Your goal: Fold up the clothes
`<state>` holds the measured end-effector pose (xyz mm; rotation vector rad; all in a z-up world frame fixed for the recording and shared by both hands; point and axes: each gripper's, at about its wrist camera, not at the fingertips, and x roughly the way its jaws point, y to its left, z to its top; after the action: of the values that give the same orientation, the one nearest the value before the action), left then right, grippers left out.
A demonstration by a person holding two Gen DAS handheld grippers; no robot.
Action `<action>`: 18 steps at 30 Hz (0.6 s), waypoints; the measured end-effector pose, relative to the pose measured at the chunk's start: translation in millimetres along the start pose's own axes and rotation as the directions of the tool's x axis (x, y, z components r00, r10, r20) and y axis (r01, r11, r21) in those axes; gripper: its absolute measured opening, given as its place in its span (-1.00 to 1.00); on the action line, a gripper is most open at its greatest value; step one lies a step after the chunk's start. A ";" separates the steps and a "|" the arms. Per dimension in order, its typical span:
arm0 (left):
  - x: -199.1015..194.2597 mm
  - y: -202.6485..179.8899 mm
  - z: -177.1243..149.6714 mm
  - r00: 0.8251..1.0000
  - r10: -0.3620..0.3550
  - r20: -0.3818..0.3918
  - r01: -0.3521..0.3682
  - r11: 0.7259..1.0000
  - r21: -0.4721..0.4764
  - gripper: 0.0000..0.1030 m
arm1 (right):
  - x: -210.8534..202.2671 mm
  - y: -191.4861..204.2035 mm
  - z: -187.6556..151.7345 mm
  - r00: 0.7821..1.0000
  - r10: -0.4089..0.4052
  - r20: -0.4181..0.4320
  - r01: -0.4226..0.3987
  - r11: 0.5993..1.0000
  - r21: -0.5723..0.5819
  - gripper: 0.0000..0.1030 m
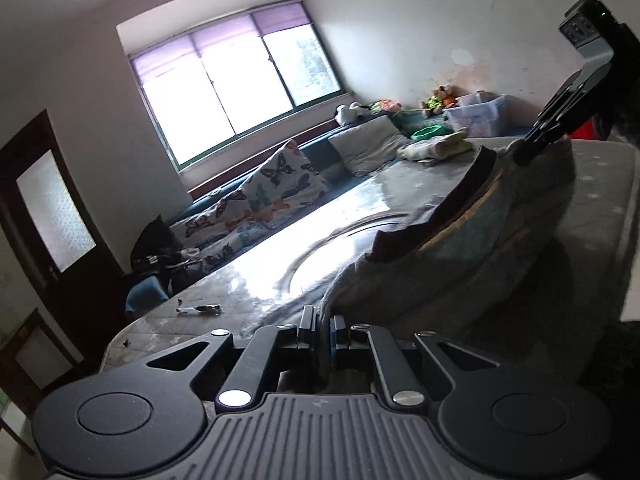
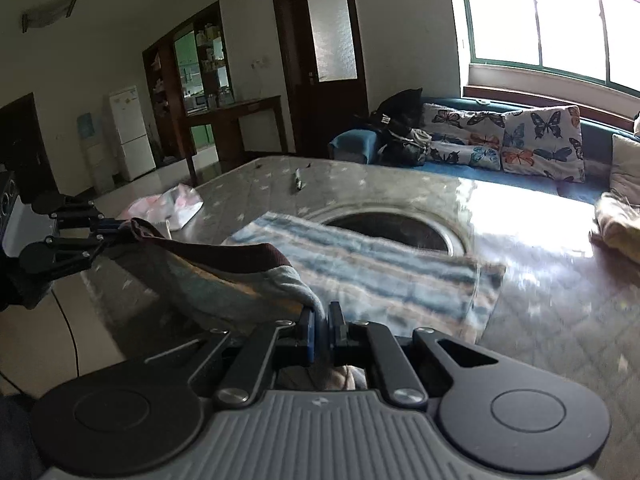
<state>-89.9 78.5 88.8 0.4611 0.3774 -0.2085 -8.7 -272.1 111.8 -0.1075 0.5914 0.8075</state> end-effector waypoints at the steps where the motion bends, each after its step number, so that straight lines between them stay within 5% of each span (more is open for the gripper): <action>1: 9.5 4.9 3.1 1.000 0.002 -0.004 -0.002 1.000 -0.009 -0.86 | 5.3 -4.6 6.8 1.000 -0.003 0.003 0.003 1.000 -0.004 -0.90; 18: 182.8 73.3 33.4 0.981 -0.033 -0.190 0.026 0.999 -0.040 -0.84 | 139.2 -97.4 70.2 0.993 -0.052 -0.107 0.059 0.996 0.064 -0.90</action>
<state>107.2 106.8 72.3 0.4400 0.5754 -0.1862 167.3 -227.7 83.1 -0.1047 0.7115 0.7301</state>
